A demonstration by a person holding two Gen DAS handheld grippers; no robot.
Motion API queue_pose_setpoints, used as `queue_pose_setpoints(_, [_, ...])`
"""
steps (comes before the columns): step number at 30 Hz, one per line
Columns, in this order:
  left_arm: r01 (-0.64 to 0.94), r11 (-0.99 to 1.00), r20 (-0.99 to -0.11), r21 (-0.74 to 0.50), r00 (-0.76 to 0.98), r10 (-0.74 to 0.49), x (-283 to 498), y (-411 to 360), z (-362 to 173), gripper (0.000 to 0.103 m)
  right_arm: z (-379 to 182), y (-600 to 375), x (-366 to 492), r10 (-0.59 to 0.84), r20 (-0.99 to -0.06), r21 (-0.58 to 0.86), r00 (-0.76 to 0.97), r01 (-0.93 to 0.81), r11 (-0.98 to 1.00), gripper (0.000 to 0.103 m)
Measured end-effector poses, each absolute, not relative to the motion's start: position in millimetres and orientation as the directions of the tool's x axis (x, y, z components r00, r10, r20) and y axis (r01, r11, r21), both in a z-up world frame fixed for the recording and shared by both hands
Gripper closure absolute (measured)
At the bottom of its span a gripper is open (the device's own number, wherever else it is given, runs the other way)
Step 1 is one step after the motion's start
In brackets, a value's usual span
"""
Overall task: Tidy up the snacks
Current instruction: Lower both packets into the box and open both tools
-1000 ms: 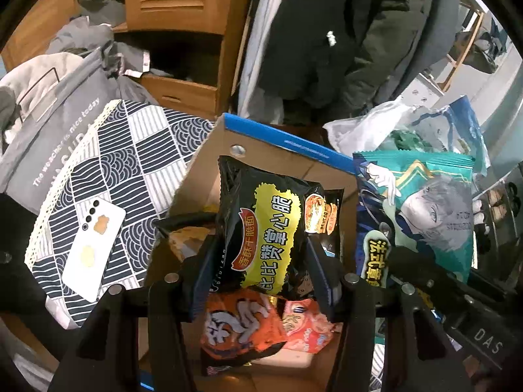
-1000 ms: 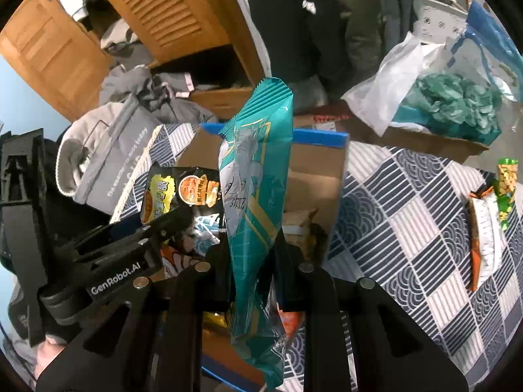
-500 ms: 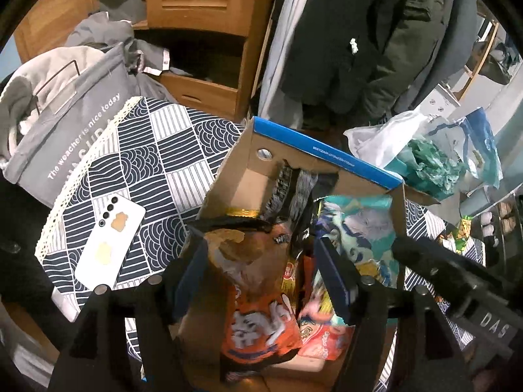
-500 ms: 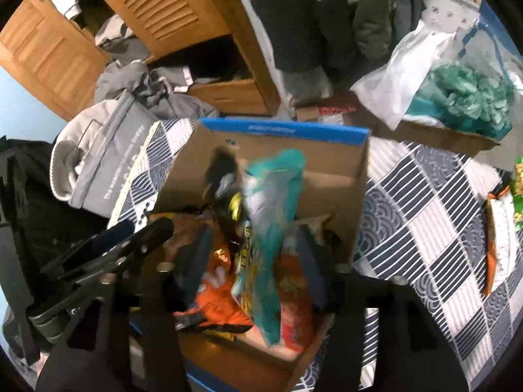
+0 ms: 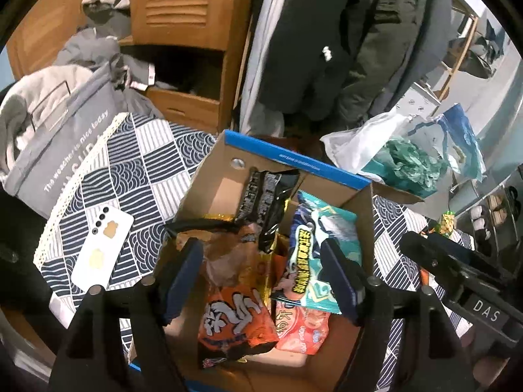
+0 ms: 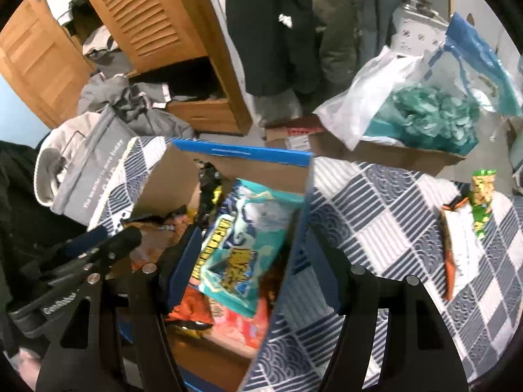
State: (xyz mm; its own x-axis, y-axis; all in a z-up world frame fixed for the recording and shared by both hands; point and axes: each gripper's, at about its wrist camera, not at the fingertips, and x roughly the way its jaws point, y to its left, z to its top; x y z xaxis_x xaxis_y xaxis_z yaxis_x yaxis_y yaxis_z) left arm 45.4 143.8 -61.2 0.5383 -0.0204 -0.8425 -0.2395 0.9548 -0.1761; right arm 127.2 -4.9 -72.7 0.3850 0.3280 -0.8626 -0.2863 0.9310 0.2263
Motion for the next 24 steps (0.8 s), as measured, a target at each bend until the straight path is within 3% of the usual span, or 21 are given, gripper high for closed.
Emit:
queue_pose_setpoints(6, [-0.213, 0.962, -0.834, -0.172, 0.551, -0.028, 43, 129, -53, 0.023, -62, -22, 123, 0.281, -0.861, 0.177, 0.424, -0.268, 0.947, 0.035])
queue_pose_setpoints(24, [-0.123, 0.983, -0.840, -0.136, 0.541, -0.048, 47, 74, -49, 0.022, -45, -71, 109, 0.207, -0.853, 0.104, 0.478, -0.232, 0.967, 0.034])
